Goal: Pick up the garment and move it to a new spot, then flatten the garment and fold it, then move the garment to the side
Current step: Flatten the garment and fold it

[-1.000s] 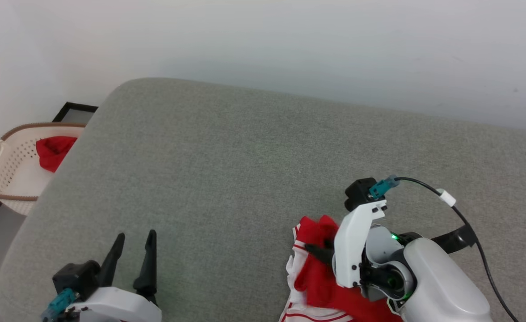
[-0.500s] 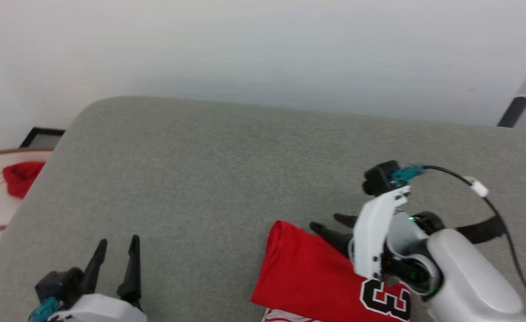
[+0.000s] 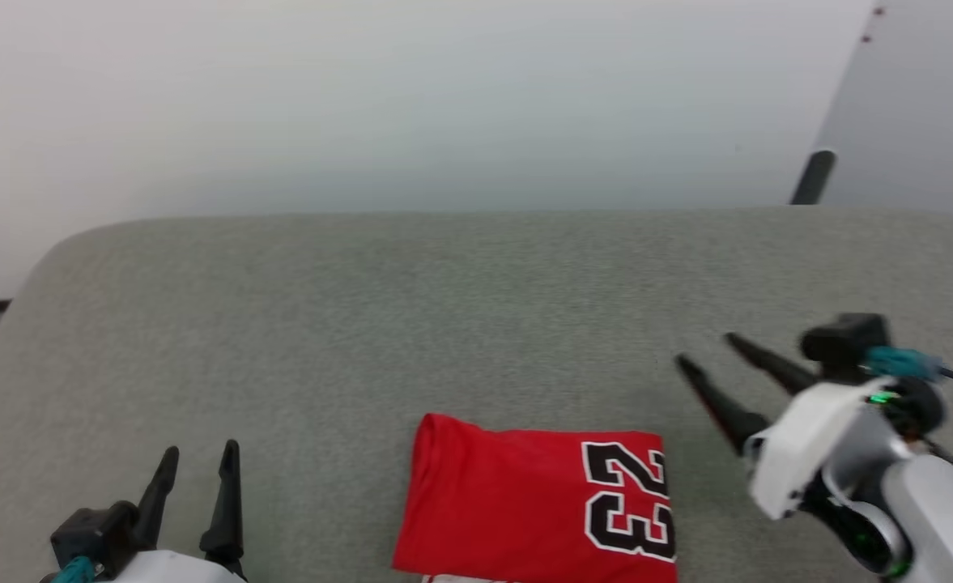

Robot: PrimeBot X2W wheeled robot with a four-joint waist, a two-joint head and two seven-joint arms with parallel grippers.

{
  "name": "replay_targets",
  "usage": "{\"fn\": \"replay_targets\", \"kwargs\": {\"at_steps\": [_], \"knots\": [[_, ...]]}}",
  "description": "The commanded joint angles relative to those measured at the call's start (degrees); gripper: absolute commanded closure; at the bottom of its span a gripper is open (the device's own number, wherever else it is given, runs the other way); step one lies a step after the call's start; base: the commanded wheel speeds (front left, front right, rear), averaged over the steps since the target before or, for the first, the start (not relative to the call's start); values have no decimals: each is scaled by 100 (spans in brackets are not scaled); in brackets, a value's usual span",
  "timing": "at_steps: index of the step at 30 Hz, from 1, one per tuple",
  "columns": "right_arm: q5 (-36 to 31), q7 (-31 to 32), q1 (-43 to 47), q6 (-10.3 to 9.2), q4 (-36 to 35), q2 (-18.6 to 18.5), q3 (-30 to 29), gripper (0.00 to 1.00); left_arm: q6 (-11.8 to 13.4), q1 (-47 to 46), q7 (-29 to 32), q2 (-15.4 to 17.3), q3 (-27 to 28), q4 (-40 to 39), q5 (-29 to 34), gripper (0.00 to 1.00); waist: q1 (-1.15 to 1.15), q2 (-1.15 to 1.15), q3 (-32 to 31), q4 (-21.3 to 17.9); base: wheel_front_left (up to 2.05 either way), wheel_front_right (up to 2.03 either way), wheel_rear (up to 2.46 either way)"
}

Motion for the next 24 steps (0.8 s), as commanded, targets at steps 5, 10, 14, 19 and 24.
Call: {"fn": "replay_targets", "kwargs": {"at_steps": [5, 10, 14, 19, 24], "knots": [[-388, -797, 360, -4, 83, -218, -326, 0, -33, 91, -18, -15, 41, -37, 119, 0, 0, 0, -71, -326, 0, 0, 0], [-709, -1398, 765, -4, 191, -304, -749, 0, -94, 140, -18, 1, 97, -48, 178, 0, 0, 0, -124, -395, 0, 0, 0], [-803, -1683, 1121, -4, 262, -282, -1088, 0, -132, 187, -18, 11, 142, -49, 241, 0, 0, 0, -176, -386, 0, 0, 0], [-907, -1817, 1532, -4, 228, -160, -1501, 0, -176, 225, -19, 2, 226, -16, 282, 0, 0, 0, -236, -359, 0, 0, 0], [-973, -1841, 1802, -4, 148, -55, -1694, 0, -199, 287, -19, 1, 312, 32, 343, 0, 0, 0, -272, -342, 0, 0, 0]]}}
